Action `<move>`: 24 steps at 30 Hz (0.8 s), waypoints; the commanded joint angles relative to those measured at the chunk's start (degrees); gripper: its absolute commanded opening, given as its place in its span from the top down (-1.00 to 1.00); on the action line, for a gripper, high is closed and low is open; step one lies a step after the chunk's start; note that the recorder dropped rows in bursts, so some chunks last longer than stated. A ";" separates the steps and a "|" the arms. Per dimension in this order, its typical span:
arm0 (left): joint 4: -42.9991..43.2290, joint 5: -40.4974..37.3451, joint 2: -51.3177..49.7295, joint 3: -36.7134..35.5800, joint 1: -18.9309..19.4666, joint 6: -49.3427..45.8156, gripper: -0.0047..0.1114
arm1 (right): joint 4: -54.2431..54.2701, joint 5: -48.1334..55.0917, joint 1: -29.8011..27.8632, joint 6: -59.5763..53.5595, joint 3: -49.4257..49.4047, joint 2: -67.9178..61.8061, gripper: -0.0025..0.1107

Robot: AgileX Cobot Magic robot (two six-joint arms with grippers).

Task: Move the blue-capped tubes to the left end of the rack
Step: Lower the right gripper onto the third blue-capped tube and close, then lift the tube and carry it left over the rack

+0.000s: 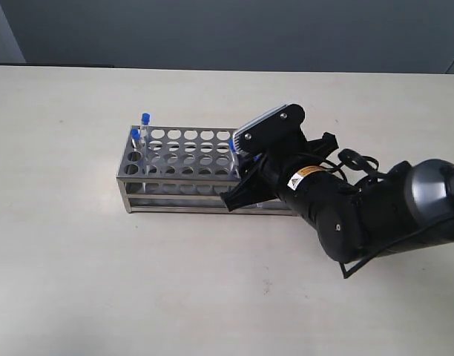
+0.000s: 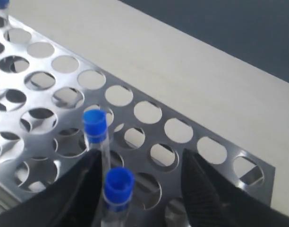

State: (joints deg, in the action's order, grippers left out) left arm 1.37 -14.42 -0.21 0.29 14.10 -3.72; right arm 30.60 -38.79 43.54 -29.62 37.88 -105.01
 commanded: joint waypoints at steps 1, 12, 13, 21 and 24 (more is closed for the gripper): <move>0.04 0.67 0.21 -0.29 0.06 0.21 0.91 | 0.21 -1.92 -0.26 -0.40 0.21 -1.47 0.09; 0.04 0.67 0.21 -0.29 0.06 0.21 0.91 | 0.21 -2.90 -0.14 -0.40 0.21 -1.47 0.95; 0.04 0.67 0.21 -0.29 0.06 0.21 0.91 | 0.21 -2.59 -0.14 -0.40 0.21 -1.47 0.95; 0.04 0.67 0.21 -0.29 0.06 0.21 0.91 | 0.21 0.01 -0.14 -2.97 0.21 3.68 0.95; 0.04 0.67 0.21 -0.29 0.06 0.21 0.91 | 0.21 0.01 -0.14 -4.13 0.21 6.83 0.95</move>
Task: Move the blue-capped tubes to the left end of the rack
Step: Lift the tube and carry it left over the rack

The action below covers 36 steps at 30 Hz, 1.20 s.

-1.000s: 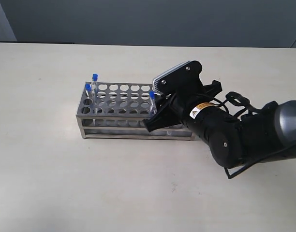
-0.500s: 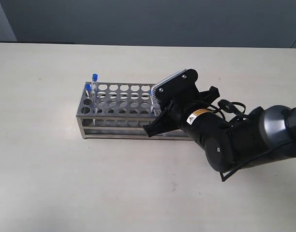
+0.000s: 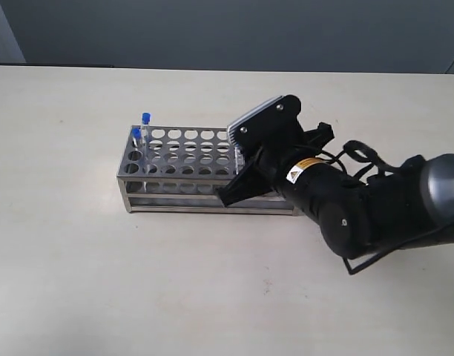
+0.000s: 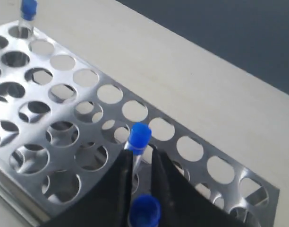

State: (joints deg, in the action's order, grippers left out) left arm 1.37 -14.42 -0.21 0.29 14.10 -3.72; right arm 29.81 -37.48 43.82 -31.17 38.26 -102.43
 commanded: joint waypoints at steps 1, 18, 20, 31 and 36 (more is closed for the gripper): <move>0.04 0.67 0.21 -0.29 0.06 0.21 0.91 | 1.00 -1.30 -0.41 -2.88 -0.17 5.36 0.95; 0.04 0.67 0.21 -0.29 0.06 0.21 0.91 | -20.70 8.38 -0.41 12.23 9.52 10.83 0.95; 0.04 0.67 0.21 -0.29 0.06 0.21 0.91 | -29.81 8.30 -0.41 22.45 11.78 8.66 0.95; 0.04 0.67 0.21 -0.29 0.06 0.21 0.91 | -45.38 3.98 1.79 36.31 23.92 -7.55 0.95; 0.04 0.67 0.21 -0.29 0.06 0.21 0.91 | -46.03 4.47 3.17 35.79 26.38 -9.18 0.95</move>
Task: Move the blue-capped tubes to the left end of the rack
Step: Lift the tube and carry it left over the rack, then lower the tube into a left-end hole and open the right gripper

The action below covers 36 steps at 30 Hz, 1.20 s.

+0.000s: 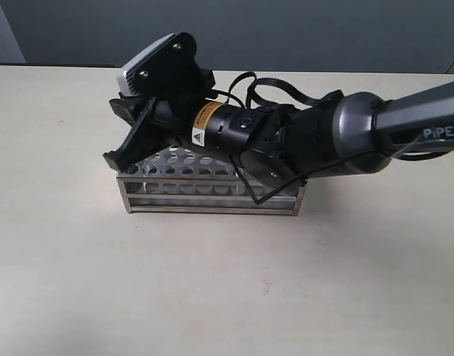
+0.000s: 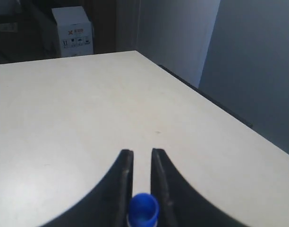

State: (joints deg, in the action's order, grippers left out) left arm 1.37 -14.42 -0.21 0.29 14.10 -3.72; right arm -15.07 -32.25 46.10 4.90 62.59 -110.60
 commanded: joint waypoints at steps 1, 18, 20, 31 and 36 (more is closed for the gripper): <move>0.04 0.67 0.21 -0.29 0.06 0.21 0.91 | -1.15 -0.66 1.00 -0.27 2.58 -1.42 0.95; 0.04 0.67 0.21 -0.29 0.06 0.21 0.91 | -1.52 0.47 1.00 -0.40 3.98 -6.78 0.95; 0.04 0.67 0.21 -0.29 0.06 0.21 0.91 | -1.52 0.37 1.00 -0.40 3.98 -7.51 0.95; 0.04 0.67 0.21 -0.29 0.06 0.21 0.91 | -1.52 0.37 1.00 -0.40 3.98 -8.63 0.95; 0.04 0.67 0.21 -0.29 0.06 0.21 0.91 | -1.52 -1.93 1.00 -0.51 3.98 -8.61 0.95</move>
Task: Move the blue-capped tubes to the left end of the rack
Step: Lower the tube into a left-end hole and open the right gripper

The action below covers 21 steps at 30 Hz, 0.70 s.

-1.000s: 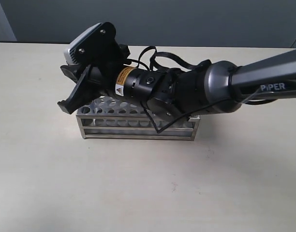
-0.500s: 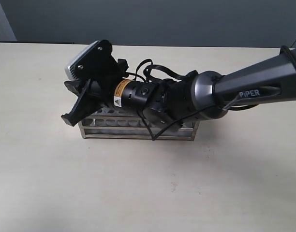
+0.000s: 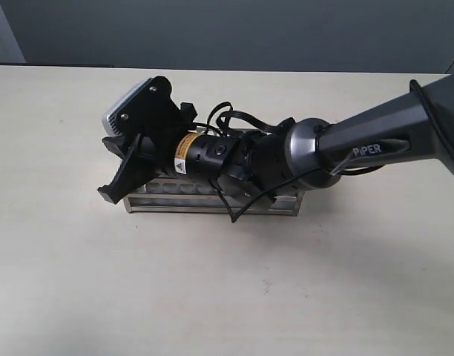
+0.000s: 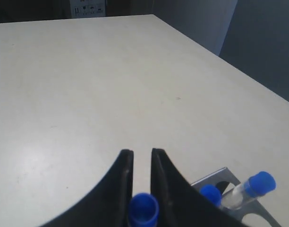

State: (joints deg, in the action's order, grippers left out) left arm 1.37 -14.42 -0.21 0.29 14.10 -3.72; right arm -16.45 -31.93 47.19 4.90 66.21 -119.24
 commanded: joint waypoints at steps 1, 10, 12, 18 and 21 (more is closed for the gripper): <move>0.04 0.67 0.21 -0.29 0.06 0.21 0.91 | -0.02 -3.53 -0.32 -1.07 0.37 0.16 0.95; 0.04 0.67 0.21 -0.29 0.06 0.21 0.91 | 1.02 1.72 -0.55 -2.49 4.35 0.42 0.95; 0.04 0.67 0.21 -0.29 0.06 0.21 0.91 | 1.43 1.72 -0.55 -3.39 5.02 0.42 0.95; 0.04 0.67 0.21 -0.29 0.06 0.21 0.91 | 1.46 2.43 -0.55 -3.39 5.52 0.42 0.95; 0.04 0.67 0.21 -0.29 0.06 0.21 0.91 | 1.81 4.81 -0.44 -3.39 5.52 0.42 0.95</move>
State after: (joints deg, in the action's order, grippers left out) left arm 1.37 -14.42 -0.21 0.29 14.10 -3.72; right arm -15.80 -28.42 47.20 2.90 71.14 -119.24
